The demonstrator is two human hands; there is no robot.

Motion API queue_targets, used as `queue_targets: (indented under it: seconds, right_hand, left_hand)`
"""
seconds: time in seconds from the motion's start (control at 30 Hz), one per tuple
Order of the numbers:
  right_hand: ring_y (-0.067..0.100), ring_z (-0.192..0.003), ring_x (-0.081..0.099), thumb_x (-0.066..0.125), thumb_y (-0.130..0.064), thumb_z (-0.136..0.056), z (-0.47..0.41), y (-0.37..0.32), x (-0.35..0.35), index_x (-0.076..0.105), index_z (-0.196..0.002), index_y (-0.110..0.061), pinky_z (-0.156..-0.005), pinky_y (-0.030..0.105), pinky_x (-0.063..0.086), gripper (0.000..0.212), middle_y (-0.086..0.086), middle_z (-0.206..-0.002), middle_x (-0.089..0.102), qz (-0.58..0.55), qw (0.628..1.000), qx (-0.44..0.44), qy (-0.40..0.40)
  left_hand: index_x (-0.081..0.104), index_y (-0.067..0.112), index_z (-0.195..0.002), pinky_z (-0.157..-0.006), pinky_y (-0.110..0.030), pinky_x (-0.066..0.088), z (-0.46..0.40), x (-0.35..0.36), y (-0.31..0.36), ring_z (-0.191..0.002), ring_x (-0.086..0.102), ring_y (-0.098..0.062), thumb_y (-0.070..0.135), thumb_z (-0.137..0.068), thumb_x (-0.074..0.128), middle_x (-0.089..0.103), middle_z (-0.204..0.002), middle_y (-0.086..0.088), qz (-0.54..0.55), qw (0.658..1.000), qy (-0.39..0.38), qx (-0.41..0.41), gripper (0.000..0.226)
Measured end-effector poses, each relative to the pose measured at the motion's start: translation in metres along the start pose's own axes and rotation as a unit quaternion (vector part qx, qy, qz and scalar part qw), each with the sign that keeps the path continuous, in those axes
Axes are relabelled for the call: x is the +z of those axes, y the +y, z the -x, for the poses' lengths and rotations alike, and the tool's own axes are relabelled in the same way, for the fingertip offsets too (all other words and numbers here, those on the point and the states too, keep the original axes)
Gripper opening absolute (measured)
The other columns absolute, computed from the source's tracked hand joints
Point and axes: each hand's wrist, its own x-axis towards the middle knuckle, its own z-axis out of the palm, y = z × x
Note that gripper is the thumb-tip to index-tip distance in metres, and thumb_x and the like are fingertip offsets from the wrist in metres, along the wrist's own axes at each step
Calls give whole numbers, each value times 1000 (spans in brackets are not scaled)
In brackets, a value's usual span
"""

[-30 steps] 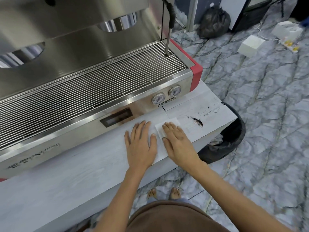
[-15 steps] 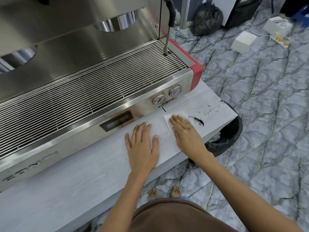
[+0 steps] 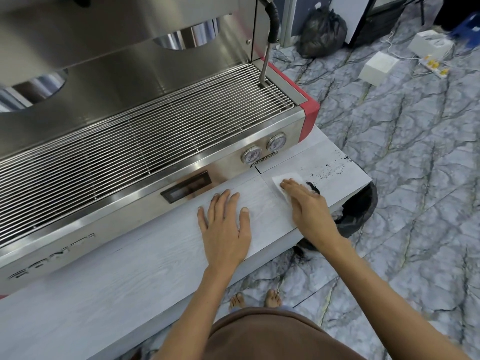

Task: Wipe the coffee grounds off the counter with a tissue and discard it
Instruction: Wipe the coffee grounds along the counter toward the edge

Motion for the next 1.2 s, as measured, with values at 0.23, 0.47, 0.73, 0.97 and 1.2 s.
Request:
queue_targets:
  seconds: [0.23, 0.47, 0.73, 0.97, 1.2]
  right_hand:
    - [19, -130, 45, 43, -8, -94, 30, -32, 19, 58, -127, -5, -110, 41, 35, 36, 10, -134, 56, -22, 993, -71, -87]
    - [23, -138, 34, 44, -27, -97, 28, -35, 23, 51, -133, -4, -113, 44, 28, 43, 11, -142, 48, 43, 995, -52, -70]
    - [19, -139, 32, 41, -37, -99, 36, -35, 38, 50, -136, -9, -114, 40, 25, 47, 7, -144, 45, 86, 990, -78, -81]
    - [22, -133, 41, 37, -30, -98, 24, -28, 40, 56, -130, -7, -111, 41, 30, 44, 9, -139, 50, 99, 993, -35, -47]
    - [24, -135, 38, 32, -28, -99, 22, -1, 22, 53, -133, -4, -112, 44, 28, 46, 12, -141, 47, 124, 991, -2, -44]
  left_hand:
    - [43, 29, -146, -123, -46, -1, 0, 0, 0, -148, 19, -7, 47, -99, 15, 34, -157, 12, 8, 1000, 13, -4, 57]
    - [42, 29, -147, -123, -47, 1, 0, 1, -1, -148, 19, -7, 49, -99, 13, 34, -157, 11, 6, 1000, 13, -4, 59]
    - [44, 28, -146, -123, -48, 3, -1, 1, 0, -148, 21, -8, 47, -99, 15, 37, -156, 10, 11, 1000, 23, -2, 58]
    - [43, 28, -146, -123, -47, 2, 0, 1, -2, -148, 22, -8, 47, -100, 16, 37, -156, 10, 13, 1000, 21, 2, 57]
    - [41, 29, -147, -123, -44, -2, 0, 0, -2, -148, 18, -7, 49, -99, 14, 34, -157, 11, 15, 1000, 14, 0, 59]
